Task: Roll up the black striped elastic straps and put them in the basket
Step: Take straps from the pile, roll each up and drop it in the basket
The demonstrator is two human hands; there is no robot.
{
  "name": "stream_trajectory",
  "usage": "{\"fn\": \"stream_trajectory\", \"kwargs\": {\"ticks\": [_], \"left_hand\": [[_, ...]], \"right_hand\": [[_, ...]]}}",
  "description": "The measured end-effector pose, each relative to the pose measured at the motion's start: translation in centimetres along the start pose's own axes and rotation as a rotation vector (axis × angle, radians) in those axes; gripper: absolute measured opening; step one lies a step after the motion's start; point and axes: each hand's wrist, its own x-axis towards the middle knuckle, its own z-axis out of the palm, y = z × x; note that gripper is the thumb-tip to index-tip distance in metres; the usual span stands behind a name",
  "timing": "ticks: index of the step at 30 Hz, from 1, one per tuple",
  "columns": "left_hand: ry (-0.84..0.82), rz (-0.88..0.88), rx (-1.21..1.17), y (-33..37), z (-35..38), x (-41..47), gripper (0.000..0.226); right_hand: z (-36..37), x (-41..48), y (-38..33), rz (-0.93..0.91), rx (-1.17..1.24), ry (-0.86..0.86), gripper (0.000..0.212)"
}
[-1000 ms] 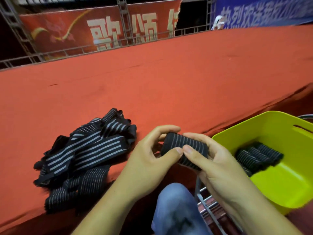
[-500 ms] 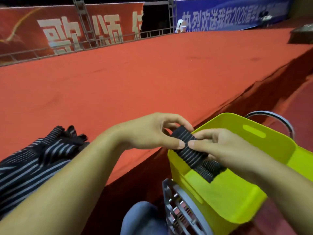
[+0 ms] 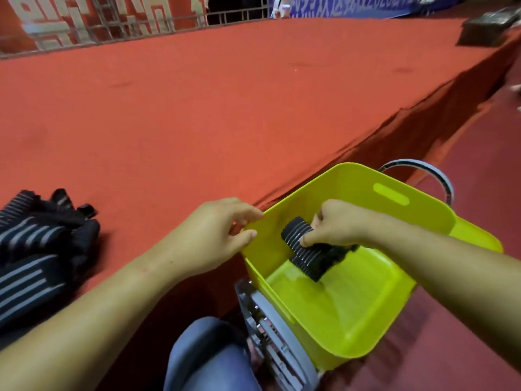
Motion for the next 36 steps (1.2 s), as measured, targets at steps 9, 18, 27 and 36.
{"fn": "stream_trajectory", "kwargs": {"ticks": [9, 18, 27, 36], "left_hand": [[0.082, 0.001, -0.025, -0.4, 1.4, -1.3, 0.024], [0.105, -0.028, -0.045, 0.0, 1.9, -1.9, 0.024], [0.117, -0.045, -0.089, 0.4, 2.0, -2.9, 0.023], [0.144, -0.135, -0.169, 0.4, -2.2, -11.6, 0.027]], "right_hand": [[4.5, 3.4, -3.0, 0.037, -0.414, -0.082, 0.038], [6.0, 4.9, -0.4, 0.106, -0.458, -0.007, 0.052], [6.0, 4.5, -0.3, 0.119, -0.409, 0.026, 0.056], [2.5, -1.2, -4.3, -0.068, 0.137, 0.16, 0.032]]}}
